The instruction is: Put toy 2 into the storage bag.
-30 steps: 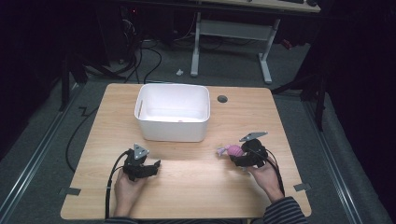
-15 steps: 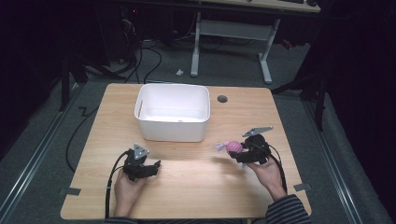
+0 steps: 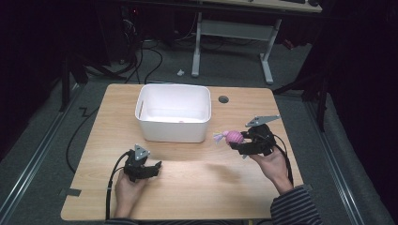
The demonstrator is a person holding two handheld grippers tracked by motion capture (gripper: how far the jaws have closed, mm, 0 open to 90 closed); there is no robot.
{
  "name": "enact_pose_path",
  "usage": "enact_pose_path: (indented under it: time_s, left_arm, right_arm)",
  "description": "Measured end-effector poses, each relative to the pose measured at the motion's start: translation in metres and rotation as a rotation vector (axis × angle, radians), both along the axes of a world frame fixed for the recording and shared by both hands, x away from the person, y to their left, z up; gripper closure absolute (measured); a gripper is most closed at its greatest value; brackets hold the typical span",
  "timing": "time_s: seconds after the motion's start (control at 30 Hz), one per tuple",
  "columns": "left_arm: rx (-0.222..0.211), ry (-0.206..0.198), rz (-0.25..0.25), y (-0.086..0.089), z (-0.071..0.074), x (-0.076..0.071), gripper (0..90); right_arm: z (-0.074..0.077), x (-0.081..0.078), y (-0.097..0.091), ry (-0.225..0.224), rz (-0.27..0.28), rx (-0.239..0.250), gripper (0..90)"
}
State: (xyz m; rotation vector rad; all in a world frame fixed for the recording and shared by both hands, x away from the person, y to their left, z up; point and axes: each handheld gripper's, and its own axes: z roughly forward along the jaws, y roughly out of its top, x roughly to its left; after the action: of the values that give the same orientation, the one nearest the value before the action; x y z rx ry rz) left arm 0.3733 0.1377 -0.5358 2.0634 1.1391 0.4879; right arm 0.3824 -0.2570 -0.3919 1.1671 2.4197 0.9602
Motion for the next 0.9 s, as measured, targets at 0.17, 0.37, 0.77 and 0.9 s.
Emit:
enact_pose_path:
  time_s: [0.17, 0.37, 0.77, 0.9]
  left_arm:
    - [0.001, -0.001, -0.003, 0.0, 0.0, 0.0, 26.8]
    - [0.002, -0.001, -0.005, 0.0, 0.0, 0.0, 26.8]
    - [0.002, -0.001, -0.004, 0.0, 0.0, 0.0, 26.8]
    - [0.001, 0.0, -0.005, 0.0, 0.0, 0.0, 26.8]
  right_arm:
    - [0.012, 0.005, 0.005, -0.012, 0.026, 0.003, 35.7]
    - [0.03, 0.01, 0.012, -0.009, 0.059, 0.005, 35.7]
    - [0.06, 0.024, 0.032, -0.038, 0.102, 0.002, 35.9]
    - [0.072, 0.031, 0.04, -0.051, 0.12, -0.005, 35.9]
